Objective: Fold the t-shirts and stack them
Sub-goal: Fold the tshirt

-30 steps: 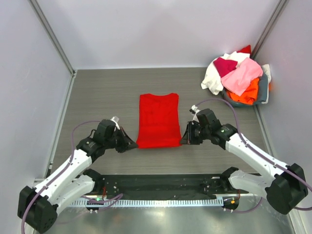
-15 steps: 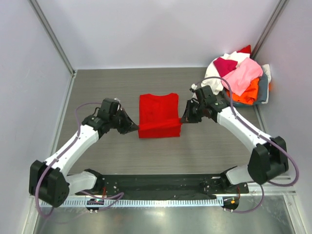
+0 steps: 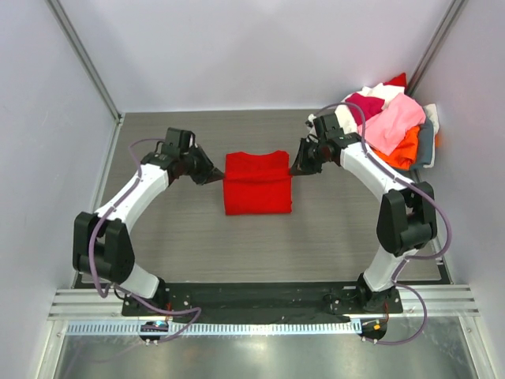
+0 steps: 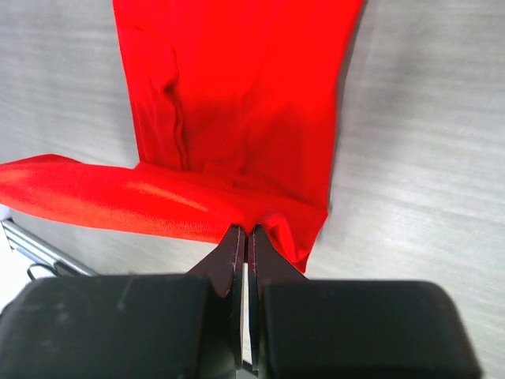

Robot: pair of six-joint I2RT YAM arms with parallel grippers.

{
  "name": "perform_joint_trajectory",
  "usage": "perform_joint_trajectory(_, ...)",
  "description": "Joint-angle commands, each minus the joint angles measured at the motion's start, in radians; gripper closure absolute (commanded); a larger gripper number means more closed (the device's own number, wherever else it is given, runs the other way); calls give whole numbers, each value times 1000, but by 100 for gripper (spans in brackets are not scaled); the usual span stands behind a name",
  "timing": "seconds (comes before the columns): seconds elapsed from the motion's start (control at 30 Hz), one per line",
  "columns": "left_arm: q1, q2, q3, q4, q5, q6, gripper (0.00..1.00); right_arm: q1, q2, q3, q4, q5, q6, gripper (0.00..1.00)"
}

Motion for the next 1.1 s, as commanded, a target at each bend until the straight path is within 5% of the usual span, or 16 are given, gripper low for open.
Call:
perform_joint_trajectory(0.0, 27, 68, 79, 19, 7, 33, 100, -37, 53, 97, -7, 28, -23, 99)
perform_joint_trajectory(0.97, 140, 631, 555, 221, 90, -67, 100, -114, 641, 747, -9, -133, 41, 96)
perform_joint_trajectory(1.0, 146, 649, 585, 241, 91, -72, 100, -116, 689, 823, 0, -147, 44, 94)
perform_joint_trajectory(1.03, 151, 695, 606, 290, 85, -70, 72, -120, 714, 863, 11, -148, 52, 53)
perform_joint_trajectory(1.07, 154, 717, 635, 298, 72, -61, 53, -122, 733, 903, 17, -133, 58, 39)
